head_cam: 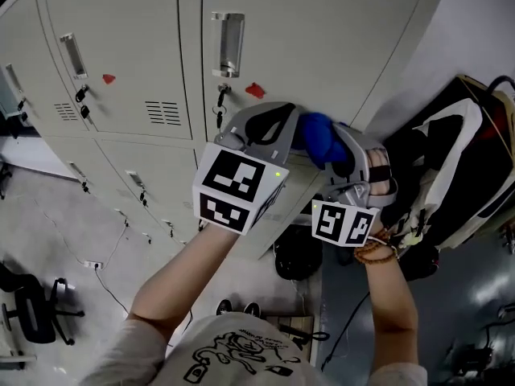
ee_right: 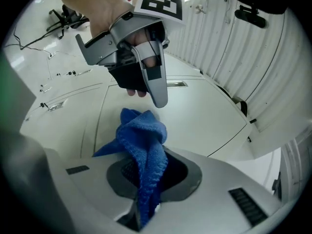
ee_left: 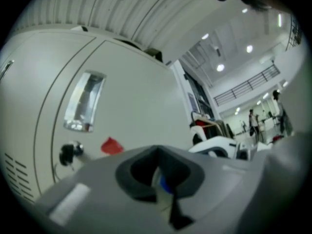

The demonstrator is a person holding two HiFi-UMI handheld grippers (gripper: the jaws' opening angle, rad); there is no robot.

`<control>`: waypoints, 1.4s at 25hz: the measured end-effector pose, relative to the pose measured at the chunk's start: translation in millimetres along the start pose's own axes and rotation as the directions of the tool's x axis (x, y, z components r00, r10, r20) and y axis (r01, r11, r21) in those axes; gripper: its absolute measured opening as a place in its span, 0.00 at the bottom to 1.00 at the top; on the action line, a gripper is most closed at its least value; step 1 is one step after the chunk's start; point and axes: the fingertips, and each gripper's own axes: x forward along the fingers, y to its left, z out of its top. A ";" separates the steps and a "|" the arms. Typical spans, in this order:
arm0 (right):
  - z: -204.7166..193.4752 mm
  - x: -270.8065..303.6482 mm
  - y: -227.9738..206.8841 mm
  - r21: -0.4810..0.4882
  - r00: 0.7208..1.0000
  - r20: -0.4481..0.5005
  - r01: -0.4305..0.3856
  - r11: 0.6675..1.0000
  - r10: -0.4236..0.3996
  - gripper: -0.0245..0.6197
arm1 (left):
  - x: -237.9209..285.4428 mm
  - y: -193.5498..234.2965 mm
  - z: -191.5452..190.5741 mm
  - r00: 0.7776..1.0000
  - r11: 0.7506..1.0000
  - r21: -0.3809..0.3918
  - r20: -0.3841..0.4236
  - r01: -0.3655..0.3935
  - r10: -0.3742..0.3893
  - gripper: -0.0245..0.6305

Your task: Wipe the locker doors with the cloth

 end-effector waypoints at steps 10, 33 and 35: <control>-3.1 -10.0 14.0 0.302 0.995 -0.025 -0.085 0.949 0.097 0.11 | -9.9 -1.5 -45.8 0.998 0.999 -0.046 -0.066 -0.009 0.006 0.04; 48.3 -134.7 87.2 0.974 0.959 0.197 -0.215 0.068 0.203 0.11 | -123.5 -47.9 -143.2 0.992 0.979 -0.199 -0.125 -0.032 0.007 0.04; 46.8 -131.6 81.0 0.974 0.964 0.190 -0.209 0.085 0.187 0.11 | -123.4 -43.9 -145.0 0.991 0.978 -0.205 -0.130 -0.044 0.017 0.04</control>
